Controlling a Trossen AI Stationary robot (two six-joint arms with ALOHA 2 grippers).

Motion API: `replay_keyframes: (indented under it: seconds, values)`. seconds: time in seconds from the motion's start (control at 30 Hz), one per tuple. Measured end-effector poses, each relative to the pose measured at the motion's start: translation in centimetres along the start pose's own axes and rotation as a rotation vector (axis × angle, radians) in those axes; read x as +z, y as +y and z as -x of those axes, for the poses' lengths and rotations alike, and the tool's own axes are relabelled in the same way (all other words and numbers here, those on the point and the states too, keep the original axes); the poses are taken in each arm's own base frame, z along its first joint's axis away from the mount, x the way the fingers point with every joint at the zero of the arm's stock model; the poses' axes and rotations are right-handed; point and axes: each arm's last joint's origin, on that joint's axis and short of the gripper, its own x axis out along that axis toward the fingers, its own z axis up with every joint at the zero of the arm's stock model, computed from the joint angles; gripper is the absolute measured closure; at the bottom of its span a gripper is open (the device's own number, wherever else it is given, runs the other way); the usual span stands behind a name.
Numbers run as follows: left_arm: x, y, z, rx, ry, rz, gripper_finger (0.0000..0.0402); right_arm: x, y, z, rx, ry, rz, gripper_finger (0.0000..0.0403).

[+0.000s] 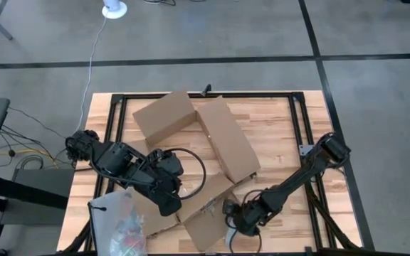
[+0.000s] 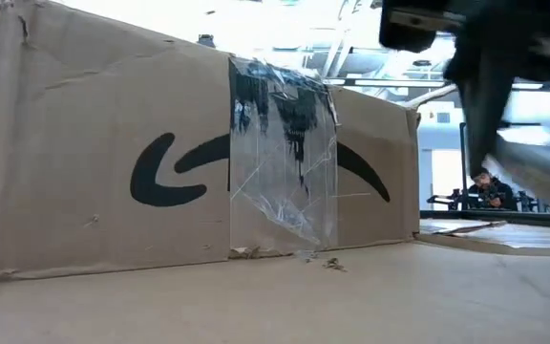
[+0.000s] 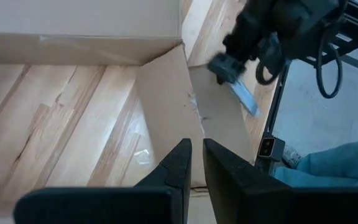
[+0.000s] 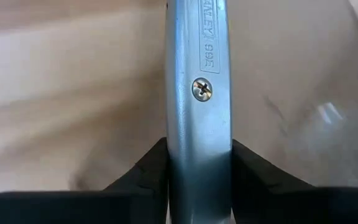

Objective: Unpack boxes
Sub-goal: Break down the box until it is fully flat

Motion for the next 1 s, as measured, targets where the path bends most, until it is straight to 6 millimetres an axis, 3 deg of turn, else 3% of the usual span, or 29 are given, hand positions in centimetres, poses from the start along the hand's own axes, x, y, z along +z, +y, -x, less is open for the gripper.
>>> replay_keyframes:
  seconds: [0.2, 0.3, 0.43, 0.6, 0.8, 1.0]
  values:
    - [0.0, 0.0, 0.0, 0.001, 0.0, 0.006, 0.0375, -2.0, 0.4, 6.1, 0.104, 0.081, -0.463, 0.0301]
    - [0.0, 0.0, 0.0, 0.003, -0.001, 0.012, 0.0375, -3.7, 2.2, 7.2, 0.13, 0.182, -0.801, 0.0301]
    - [0.0, 0.0, 0.0, 0.008, -0.01, 0.016, 0.0375, -5.8, 5.9, 6.9, 0.106, 0.289, -1.17, 0.0301]
    - [0.2, -0.1, 0.0, -0.001, -0.028, 0.024, 0.0375, -8.0, 10.0, 5.4, 0.037, 0.407, -1.496, 0.0301]
    - [0.4, -0.3, 0.0, -0.004, -0.058, 0.034, 0.0375, -10.4, 12.9, 3.9, -0.089, 0.526, -1.717, 0.0301]
    - [0.5, -0.4, 0.0, -0.013, -0.076, 0.042, 0.0375, -12.2, 14.3, 3.1, -0.199, 0.583, -1.859, 0.0301]
